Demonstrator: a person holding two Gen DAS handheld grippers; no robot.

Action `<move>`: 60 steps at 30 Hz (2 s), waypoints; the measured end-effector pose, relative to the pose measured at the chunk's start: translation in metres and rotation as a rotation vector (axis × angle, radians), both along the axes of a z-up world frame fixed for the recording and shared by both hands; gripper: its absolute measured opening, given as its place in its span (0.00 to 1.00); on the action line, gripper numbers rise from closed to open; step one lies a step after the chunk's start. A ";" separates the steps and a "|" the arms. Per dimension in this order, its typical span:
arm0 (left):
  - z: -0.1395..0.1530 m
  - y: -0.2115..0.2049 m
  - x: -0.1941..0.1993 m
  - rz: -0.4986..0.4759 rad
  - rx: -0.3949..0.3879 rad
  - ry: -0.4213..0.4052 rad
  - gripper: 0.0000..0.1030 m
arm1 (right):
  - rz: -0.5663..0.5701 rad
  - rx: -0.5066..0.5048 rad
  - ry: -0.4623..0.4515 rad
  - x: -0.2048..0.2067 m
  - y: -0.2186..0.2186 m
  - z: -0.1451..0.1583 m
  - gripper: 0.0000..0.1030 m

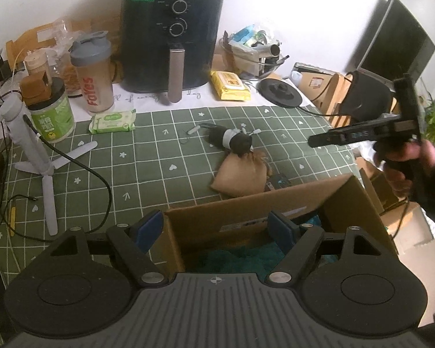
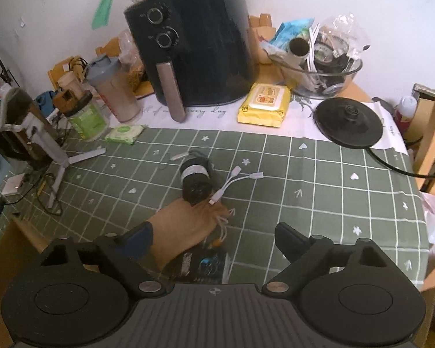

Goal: Organize soft objects
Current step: 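Move the right tool to the white cable by the black roll and grasp it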

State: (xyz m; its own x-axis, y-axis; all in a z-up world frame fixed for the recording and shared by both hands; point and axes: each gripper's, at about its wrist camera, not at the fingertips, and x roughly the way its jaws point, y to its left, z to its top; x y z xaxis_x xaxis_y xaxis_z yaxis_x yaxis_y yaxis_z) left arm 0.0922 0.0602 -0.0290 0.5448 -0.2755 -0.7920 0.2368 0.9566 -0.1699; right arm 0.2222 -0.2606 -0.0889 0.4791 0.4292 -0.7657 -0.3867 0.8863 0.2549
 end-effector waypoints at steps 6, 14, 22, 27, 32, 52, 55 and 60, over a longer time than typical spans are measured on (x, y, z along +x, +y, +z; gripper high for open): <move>0.001 0.012 0.003 0.041 -0.010 0.004 0.77 | 0.017 -0.009 0.059 0.041 0.012 -0.026 0.76; -0.002 0.028 0.000 0.092 -0.016 0.029 0.77 | -0.022 -0.022 0.131 0.081 0.030 -0.065 0.56; -0.007 0.045 -0.003 0.134 -0.008 0.054 0.77 | -0.070 -0.020 0.152 0.110 0.041 -0.089 0.36; -0.010 0.053 -0.004 0.148 -0.004 0.067 0.77 | -0.076 -0.031 0.178 0.124 0.049 -0.102 0.34; -0.013 0.059 -0.003 0.163 -0.006 0.077 0.77 | -0.042 -0.048 0.195 0.131 0.062 -0.107 0.34; -0.006 0.055 0.003 0.147 -0.013 0.051 0.77 | 0.031 -0.157 0.154 0.116 0.074 -0.102 0.06; -0.003 0.054 0.003 0.146 -0.012 0.040 0.77 | 0.037 -0.160 0.135 0.112 0.069 -0.094 0.06; 0.002 0.052 0.006 0.133 -0.014 0.020 0.77 | 0.059 -0.148 0.109 0.103 0.060 -0.078 0.06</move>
State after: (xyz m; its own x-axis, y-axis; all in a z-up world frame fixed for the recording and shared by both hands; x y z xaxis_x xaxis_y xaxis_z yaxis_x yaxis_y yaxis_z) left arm 0.0979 0.1122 -0.0270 0.5616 -0.2127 -0.7996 0.1044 0.9769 -0.1866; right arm 0.3250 -0.2007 -0.1671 0.3670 0.3331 -0.8685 -0.4166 0.8937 0.1667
